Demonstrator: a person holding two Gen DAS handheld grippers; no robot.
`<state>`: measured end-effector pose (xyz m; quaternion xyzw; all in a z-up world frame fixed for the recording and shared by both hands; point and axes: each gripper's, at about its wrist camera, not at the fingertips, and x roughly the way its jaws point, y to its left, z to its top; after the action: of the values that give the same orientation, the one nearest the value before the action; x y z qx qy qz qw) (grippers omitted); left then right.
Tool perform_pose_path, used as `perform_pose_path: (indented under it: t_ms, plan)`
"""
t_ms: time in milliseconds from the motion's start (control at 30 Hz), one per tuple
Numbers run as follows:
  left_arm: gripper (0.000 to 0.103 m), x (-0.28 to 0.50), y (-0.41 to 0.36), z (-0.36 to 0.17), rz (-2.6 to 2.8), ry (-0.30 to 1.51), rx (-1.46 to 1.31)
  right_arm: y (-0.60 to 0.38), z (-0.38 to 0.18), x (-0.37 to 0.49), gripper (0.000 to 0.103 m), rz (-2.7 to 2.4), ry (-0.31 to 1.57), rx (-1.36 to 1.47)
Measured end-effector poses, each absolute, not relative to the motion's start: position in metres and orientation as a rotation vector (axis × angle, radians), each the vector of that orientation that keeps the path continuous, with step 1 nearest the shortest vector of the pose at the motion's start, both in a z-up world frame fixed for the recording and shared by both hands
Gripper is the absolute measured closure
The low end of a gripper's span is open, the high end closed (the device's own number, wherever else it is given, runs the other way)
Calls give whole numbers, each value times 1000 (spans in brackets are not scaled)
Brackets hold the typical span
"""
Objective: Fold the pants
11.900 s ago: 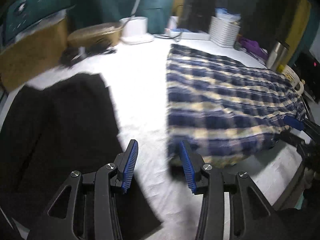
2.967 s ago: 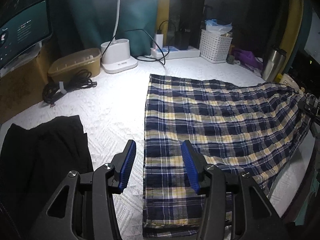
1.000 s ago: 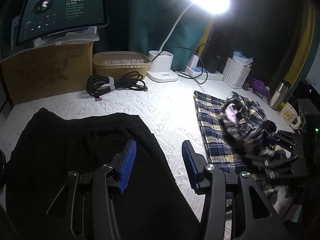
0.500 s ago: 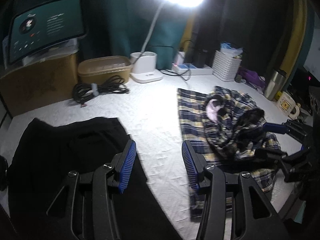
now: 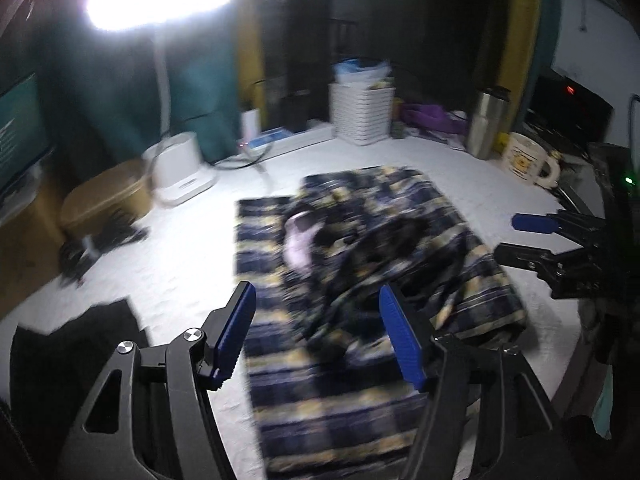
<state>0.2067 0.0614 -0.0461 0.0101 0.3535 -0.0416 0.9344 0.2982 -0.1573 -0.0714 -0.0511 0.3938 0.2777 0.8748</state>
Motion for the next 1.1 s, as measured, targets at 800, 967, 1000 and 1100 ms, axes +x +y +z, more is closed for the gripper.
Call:
perform_pose_path:
  t_ms: [800, 967, 1000, 1100]
  plan:
    - [91, 298, 21, -64, -206, 804, 166, -203, -106, 340, 20, 546, 872, -2]
    - [93, 306, 53, -43, -174, 746, 85, -190, -102, 350, 20, 578, 831, -8]
    - [93, 309, 57, -42, -163, 744, 88, -185, -101, 354, 20, 581, 819, -10]
    - [93, 317, 70, -41, -140, 739, 97, -171, -95, 368, 25, 606, 801, 3]
